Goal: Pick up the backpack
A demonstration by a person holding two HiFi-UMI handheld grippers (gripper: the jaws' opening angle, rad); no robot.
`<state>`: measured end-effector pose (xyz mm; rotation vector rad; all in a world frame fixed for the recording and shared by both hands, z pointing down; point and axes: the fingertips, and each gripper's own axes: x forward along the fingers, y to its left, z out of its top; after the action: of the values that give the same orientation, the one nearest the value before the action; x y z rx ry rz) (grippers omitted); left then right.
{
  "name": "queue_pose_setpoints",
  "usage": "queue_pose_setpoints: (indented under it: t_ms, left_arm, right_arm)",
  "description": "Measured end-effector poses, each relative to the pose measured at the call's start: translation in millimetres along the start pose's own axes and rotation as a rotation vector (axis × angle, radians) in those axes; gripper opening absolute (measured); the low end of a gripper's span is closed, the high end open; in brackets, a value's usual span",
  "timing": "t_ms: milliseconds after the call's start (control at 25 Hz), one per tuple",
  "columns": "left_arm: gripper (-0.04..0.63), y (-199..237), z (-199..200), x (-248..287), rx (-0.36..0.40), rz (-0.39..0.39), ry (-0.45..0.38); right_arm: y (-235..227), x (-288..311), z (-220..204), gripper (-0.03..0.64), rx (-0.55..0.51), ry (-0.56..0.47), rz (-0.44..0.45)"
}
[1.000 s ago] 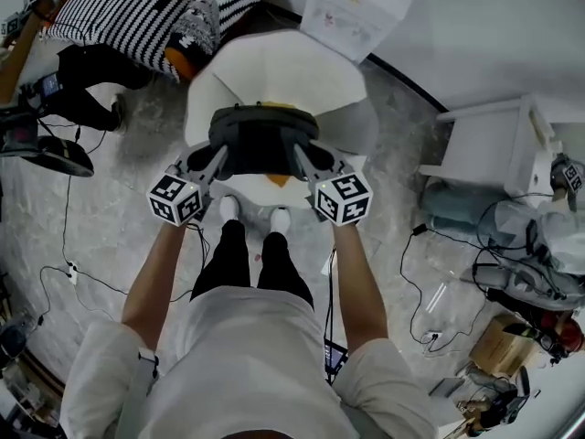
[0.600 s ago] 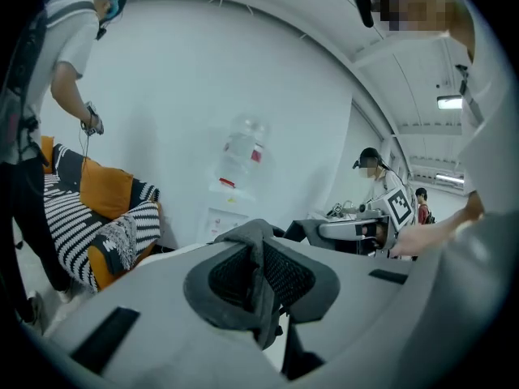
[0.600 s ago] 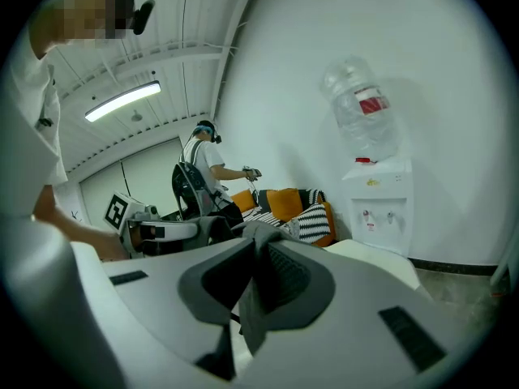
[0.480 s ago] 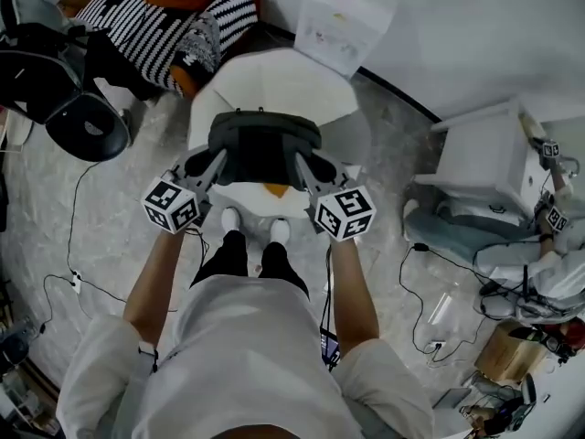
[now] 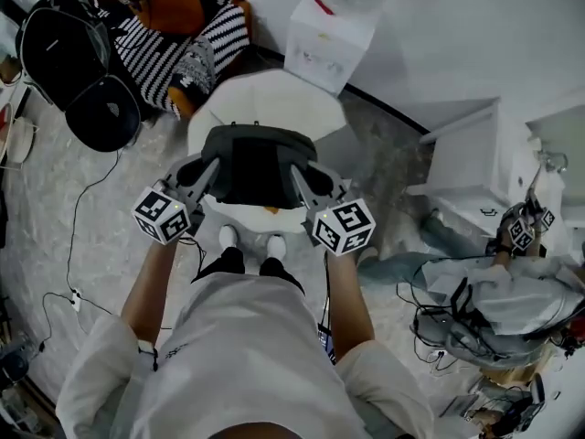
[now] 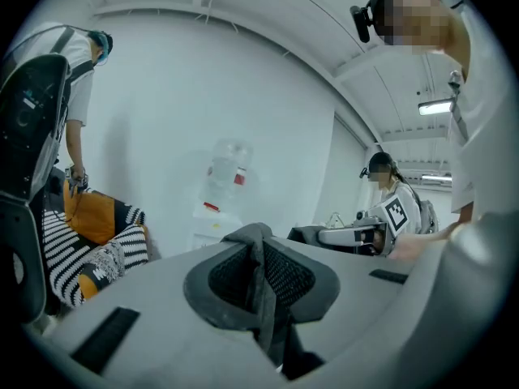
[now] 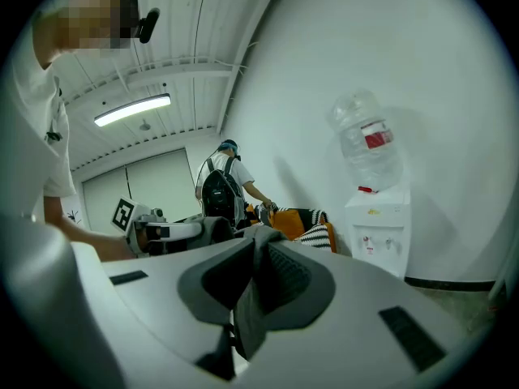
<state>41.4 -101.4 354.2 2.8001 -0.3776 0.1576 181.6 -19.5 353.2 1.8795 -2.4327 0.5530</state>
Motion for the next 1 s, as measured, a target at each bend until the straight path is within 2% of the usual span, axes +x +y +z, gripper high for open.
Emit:
queue_pose_setpoints:
  t_ms: [200, 440, 760, 1000]
  left_arm:
    - [0.034, -13, 23, -20, 0.045, -0.03, -0.031]
    - [0.034, 0, 68, 26, 0.071, -0.053, -0.049]
    - [0.034, -12, 115, -8, 0.152, -0.084, -0.15]
    - [0.034, -10, 140, -12, 0.201, -0.121, -0.166]
  right_arm:
    - [24, -15, 21, 0.04, -0.046, -0.031, 0.006]
    - [-18, 2, 69, 0.04, -0.038, -0.063, 0.022]
    - [21, -6, 110, 0.04, -0.071, -0.17, 0.028]
    - [27, -4, 136, 0.04, -0.095, -0.195, 0.041]
